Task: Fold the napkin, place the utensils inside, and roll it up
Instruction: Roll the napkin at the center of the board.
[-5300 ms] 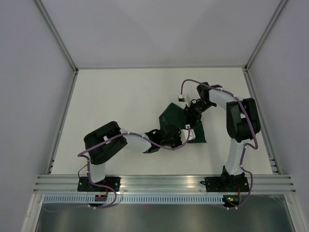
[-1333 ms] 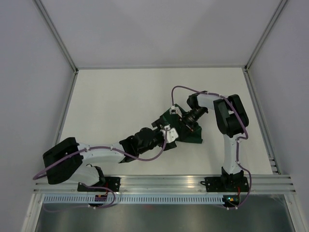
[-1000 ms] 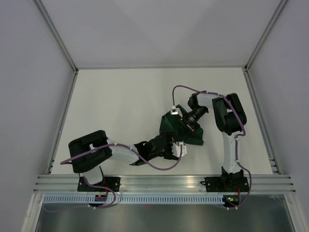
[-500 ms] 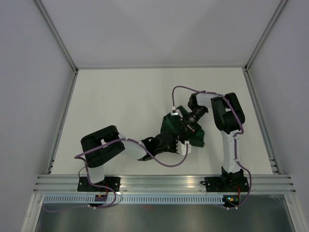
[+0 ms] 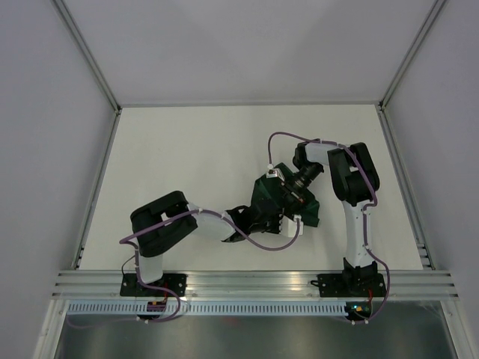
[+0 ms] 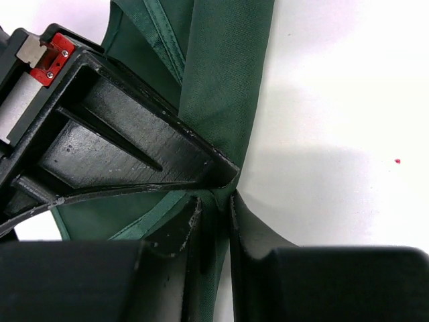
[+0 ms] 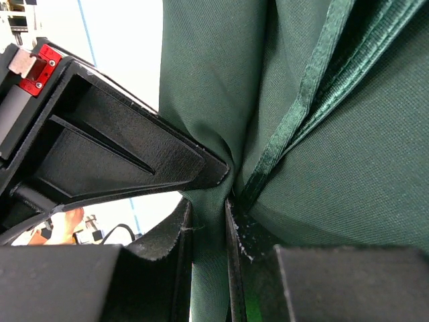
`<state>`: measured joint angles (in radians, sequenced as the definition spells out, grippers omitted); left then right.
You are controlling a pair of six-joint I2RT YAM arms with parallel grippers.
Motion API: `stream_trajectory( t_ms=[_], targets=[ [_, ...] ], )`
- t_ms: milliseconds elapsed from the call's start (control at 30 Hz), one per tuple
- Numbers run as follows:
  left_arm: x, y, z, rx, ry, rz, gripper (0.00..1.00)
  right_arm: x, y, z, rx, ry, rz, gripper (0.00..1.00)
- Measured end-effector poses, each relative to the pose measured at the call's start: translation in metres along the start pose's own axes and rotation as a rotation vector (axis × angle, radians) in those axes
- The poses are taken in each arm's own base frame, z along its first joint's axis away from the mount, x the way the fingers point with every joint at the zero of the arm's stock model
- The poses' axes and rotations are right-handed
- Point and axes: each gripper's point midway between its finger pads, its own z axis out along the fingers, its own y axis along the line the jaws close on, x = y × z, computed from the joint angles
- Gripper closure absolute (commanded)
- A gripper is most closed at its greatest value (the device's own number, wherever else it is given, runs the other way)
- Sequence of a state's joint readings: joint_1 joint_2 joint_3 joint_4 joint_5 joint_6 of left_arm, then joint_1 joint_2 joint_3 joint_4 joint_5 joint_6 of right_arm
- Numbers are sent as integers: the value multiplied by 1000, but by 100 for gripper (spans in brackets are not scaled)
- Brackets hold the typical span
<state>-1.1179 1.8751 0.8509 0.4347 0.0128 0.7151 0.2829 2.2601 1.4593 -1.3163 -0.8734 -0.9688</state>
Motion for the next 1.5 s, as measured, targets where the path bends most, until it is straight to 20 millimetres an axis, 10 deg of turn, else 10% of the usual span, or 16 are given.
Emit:
stream_trajectory(
  t_ms=[300,900,1267,1500],
  targets=[
    [-1,3,2,50,3,-113,98,-3,0,-9,68,-14,-35,52],
    [3,7,4,260,-53,-540,98,-20,-29,-107,640,-362,-229,48],
    [-5,4,13,497,-93,-753,98,8,9,-91,776,-406,-478,40],
    [-8,-1,13,616,-99,-849,98,20,20,-44,761,-290,-648,36]
  ],
)
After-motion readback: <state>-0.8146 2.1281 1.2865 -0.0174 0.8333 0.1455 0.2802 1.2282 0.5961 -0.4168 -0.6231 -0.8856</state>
